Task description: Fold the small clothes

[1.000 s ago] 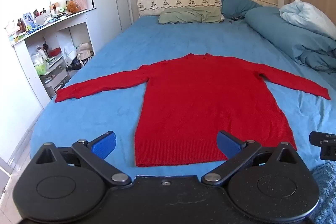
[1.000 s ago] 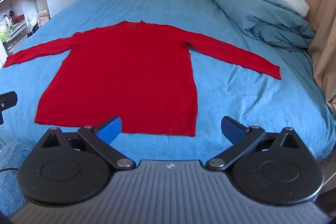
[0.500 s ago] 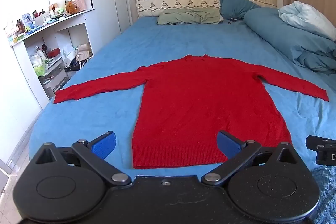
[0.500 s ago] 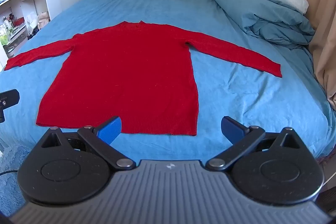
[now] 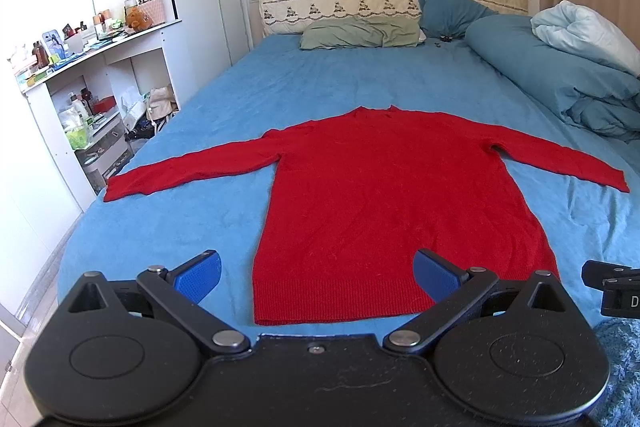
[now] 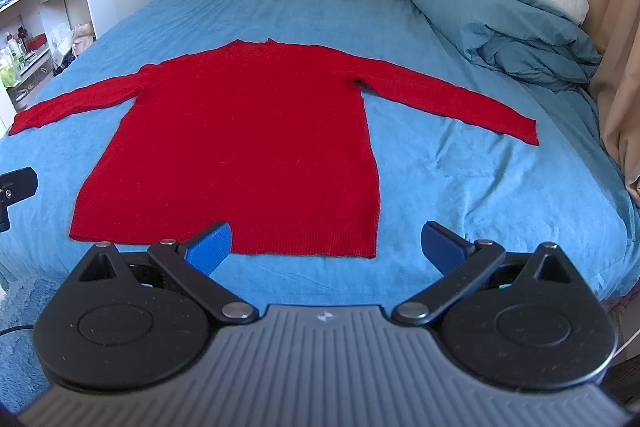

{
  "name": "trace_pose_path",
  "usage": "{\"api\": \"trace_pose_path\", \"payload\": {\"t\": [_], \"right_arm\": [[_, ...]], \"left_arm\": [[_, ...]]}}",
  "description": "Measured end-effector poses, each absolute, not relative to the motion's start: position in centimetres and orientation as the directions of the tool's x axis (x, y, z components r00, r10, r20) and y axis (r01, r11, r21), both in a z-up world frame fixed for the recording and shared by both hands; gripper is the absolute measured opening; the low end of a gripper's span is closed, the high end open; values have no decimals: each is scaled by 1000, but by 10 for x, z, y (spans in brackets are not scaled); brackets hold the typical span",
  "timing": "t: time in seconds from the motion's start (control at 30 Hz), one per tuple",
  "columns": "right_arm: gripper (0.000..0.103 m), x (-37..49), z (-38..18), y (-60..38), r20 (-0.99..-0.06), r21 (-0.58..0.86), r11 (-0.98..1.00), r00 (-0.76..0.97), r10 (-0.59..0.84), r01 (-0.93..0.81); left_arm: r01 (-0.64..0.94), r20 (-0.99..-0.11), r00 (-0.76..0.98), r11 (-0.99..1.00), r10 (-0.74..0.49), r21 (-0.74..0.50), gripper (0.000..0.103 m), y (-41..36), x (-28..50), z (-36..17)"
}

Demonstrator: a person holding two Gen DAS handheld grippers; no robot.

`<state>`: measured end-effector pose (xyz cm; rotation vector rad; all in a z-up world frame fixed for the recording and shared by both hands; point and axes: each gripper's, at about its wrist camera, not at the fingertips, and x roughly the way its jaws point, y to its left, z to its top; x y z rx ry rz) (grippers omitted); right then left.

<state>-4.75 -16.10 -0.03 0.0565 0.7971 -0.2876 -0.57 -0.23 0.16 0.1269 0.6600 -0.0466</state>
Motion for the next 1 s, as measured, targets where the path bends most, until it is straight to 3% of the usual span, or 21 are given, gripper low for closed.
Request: {"api": "trace_pose_path", "payload": {"t": [1.0], "right_arm": [[103, -47, -5, -162, -714, -54, 961, 661, -228, 273]], "left_arm": [[91, -618, 786, 990, -3, 110, 103, -10, -4, 1]]}}
